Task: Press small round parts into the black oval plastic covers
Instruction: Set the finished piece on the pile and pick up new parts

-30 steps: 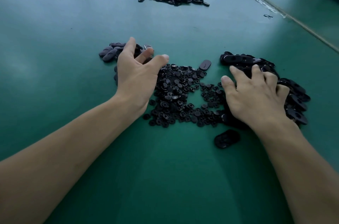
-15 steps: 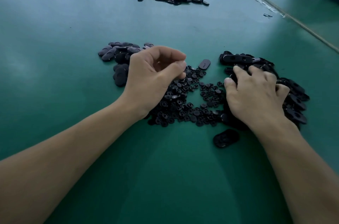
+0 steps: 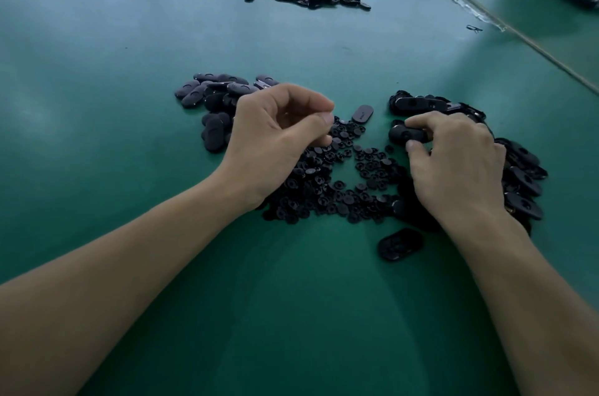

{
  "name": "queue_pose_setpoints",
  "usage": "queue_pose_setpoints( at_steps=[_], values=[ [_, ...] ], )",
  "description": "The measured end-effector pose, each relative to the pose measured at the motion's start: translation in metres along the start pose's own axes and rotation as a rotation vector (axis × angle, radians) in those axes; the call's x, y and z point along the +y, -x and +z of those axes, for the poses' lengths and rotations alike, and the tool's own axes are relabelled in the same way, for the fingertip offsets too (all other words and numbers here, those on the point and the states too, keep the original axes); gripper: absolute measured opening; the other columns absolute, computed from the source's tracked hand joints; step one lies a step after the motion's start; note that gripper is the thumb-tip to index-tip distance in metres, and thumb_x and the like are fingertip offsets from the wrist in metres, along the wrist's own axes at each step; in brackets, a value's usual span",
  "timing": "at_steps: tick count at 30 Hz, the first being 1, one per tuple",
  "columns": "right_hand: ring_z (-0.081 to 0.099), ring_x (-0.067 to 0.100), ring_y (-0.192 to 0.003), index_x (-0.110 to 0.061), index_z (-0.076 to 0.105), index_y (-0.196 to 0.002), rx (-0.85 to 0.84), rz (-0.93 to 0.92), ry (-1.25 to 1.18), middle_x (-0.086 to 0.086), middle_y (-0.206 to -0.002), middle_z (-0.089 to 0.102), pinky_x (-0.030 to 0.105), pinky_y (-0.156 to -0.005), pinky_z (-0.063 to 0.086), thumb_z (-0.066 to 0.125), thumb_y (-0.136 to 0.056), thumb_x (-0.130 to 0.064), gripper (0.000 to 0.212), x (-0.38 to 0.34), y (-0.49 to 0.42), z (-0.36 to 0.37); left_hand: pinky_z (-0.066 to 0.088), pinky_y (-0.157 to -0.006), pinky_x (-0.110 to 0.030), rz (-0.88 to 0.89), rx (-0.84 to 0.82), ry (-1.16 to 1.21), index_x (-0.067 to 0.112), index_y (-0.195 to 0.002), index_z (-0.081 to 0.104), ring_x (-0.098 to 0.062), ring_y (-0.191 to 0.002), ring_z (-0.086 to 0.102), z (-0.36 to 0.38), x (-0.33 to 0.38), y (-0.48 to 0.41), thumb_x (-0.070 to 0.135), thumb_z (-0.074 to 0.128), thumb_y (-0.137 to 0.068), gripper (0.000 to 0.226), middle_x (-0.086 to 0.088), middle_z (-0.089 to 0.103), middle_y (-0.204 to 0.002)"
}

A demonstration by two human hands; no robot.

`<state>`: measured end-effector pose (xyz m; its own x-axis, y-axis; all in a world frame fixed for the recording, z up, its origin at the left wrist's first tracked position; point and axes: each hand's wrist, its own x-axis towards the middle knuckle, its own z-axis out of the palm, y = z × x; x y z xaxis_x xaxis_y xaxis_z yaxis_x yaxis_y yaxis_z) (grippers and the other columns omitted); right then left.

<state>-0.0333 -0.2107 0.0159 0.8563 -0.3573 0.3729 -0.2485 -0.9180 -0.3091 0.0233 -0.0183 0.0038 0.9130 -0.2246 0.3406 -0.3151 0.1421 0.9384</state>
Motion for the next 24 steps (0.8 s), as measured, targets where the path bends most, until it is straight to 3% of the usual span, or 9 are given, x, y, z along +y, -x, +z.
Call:
queue_pose_setpoints(
  at_steps=[4, 7, 9, 12, 13, 15, 17, 24],
  values=[
    [0.063, 0.033, -0.102, -0.019, 0.068, -0.111, 0.045, 0.0, -0.085, 0.005, -0.104, 0.072, 0.05, -0.09, 0.05, 0.064, -0.094, -0.016, 0.018, -0.001, 0.001, -0.004, 0.063, -0.076, -0.04, -0.008, -0.014, -0.018, 0.009, -0.086, 0.071, -0.014, -0.067, 0.068, 0.0, 0.0, 0.0, -0.003, 0.07, -0.087, 0.013, 0.002, 0.071, -0.074],
    [0.061, 0.035, -0.103, -0.018, 0.067, -0.107, 0.066, -0.009, -0.084, 0.009, -0.112, 0.068, 0.046, -0.092, 0.049, 0.066, -0.094, -0.019, 0.013, 0.0, 0.001, -0.003, 0.063, -0.075, -0.04, -0.006, -0.023, -0.024, 0.008, -0.086, 0.071, -0.014, -0.066, 0.068, 0.0, -0.001, 0.0, -0.004, 0.07, -0.088, 0.012, 0.003, 0.07, -0.073],
    [0.059, 0.031, -0.108, -0.018, 0.067, -0.106, 0.1, -0.054, -0.101, 0.008, -0.114, 0.065, 0.037, -0.095, 0.044, 0.067, -0.094, -0.019, 0.013, -0.001, 0.001, -0.003, 0.062, -0.075, -0.039, 0.005, -0.035, -0.027, 0.007, -0.09, 0.071, -0.014, -0.068, 0.068, 0.0, 0.0, 0.001, -0.002, 0.071, -0.087, 0.01, 0.003, 0.07, -0.076],
    [0.065, 0.004, -0.083, -0.025, 0.067, -0.097, 0.077, -0.132, -0.398, -0.012, -0.087, 0.066, 0.01, -0.077, 0.045, 0.069, -0.092, -0.018, 0.009, -0.011, 0.001, -0.007, 0.062, -0.08, -0.041, 0.007, -0.058, -0.031, 0.01, -0.104, 0.07, -0.017, -0.075, 0.069, 0.001, 0.001, 0.003, 0.006, 0.074, -0.083, 0.023, -0.004, 0.071, -0.087],
    [0.065, 0.002, -0.076, -0.029, 0.066, -0.093, 0.032, -0.159, -0.522, -0.016, -0.081, 0.067, 0.011, -0.072, 0.049, 0.071, -0.091, -0.018, 0.012, -0.015, 0.002, -0.008, 0.061, -0.083, -0.042, 0.0, -0.062, -0.035, 0.012, -0.108, 0.069, -0.018, -0.079, 0.07, 0.001, 0.001, 0.004, 0.008, 0.075, -0.082, 0.027, -0.006, 0.071, -0.092],
    [0.067, 0.006, -0.072, -0.034, 0.068, -0.091, -0.069, -0.201, -0.704, -0.011, -0.075, 0.07, 0.028, -0.071, 0.056, 0.073, -0.089, -0.019, 0.016, -0.021, 0.006, -0.007, 0.06, -0.086, -0.045, -0.006, -0.076, -0.048, 0.016, -0.11, 0.069, -0.017, -0.082, 0.071, 0.002, 0.002, 0.004, 0.008, 0.076, -0.083, 0.029, -0.007, 0.071, -0.097],
    [0.068, 0.009, -0.071, -0.033, 0.07, -0.093, -0.136, -0.227, -0.838, -0.008, -0.076, 0.073, 0.035, -0.072, 0.058, 0.072, -0.089, -0.017, 0.017, -0.024, 0.008, -0.005, 0.061, -0.084, -0.044, 0.004, -0.09, -0.062, 0.014, -0.105, 0.071, -0.017, -0.079, 0.07, 0.003, 0.004, 0.004, 0.003, 0.075, -0.086, 0.022, -0.007, 0.074, -0.093],
    [0.064, 0.003, -0.066, -0.032, 0.074, -0.092, -0.166, -0.191, -0.995, -0.013, -0.071, 0.071, 0.015, -0.065, 0.048, 0.07, -0.09, -0.013, 0.019, -0.024, 0.007, -0.001, 0.059, -0.07, -0.025, 0.008, -0.1, -0.054, 0.01, -0.101, 0.069, -0.011, -0.066, 0.068, 0.004, 0.005, 0.004, -0.004, 0.07, -0.088, 0.019, 0.001, 0.073, -0.076]
  ],
)
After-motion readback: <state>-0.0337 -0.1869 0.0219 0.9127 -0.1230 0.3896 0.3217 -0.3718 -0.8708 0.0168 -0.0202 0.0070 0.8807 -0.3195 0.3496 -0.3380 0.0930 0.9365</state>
